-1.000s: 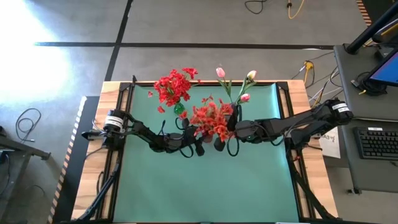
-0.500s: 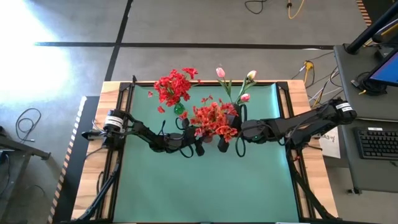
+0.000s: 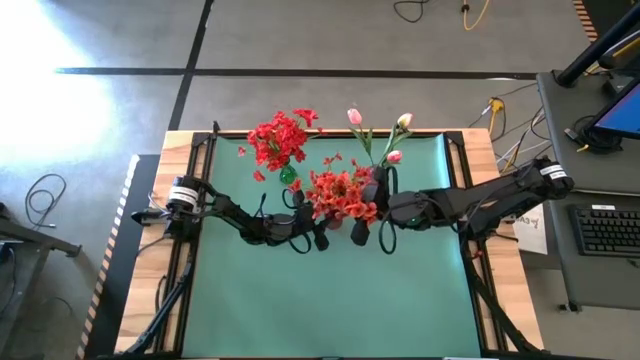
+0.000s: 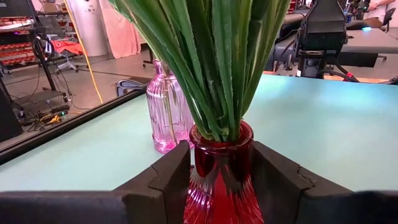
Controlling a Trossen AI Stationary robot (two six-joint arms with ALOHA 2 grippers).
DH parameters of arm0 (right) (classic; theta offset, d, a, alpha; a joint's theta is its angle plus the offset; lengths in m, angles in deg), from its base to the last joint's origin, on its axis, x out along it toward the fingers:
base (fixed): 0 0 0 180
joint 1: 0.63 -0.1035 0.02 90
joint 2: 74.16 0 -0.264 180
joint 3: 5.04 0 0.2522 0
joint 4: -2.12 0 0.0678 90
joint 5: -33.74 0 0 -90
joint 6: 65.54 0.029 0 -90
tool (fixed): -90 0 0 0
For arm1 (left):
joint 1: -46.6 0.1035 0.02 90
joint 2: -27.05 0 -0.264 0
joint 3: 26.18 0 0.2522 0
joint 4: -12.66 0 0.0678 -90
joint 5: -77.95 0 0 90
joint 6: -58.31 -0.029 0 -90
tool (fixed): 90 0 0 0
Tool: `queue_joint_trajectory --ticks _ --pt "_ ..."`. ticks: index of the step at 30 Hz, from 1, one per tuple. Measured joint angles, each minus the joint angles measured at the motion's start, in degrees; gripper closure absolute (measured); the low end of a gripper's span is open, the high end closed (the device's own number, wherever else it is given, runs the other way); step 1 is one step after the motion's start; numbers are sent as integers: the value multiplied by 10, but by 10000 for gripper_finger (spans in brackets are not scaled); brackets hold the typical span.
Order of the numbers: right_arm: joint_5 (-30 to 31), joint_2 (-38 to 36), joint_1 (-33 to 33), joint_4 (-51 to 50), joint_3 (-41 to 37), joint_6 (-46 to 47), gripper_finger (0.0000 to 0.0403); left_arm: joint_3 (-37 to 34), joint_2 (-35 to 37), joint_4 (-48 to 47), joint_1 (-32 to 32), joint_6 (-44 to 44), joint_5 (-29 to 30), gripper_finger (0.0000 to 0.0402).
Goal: Sort flowers into vase by color
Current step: Put the orange flowers into the red vase
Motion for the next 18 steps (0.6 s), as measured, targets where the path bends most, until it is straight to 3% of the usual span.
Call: queue_joint_trajectory --ticks 18 --pt "2 5 -2 -17 24 -17 382 0 0 0 0 0 0 261"
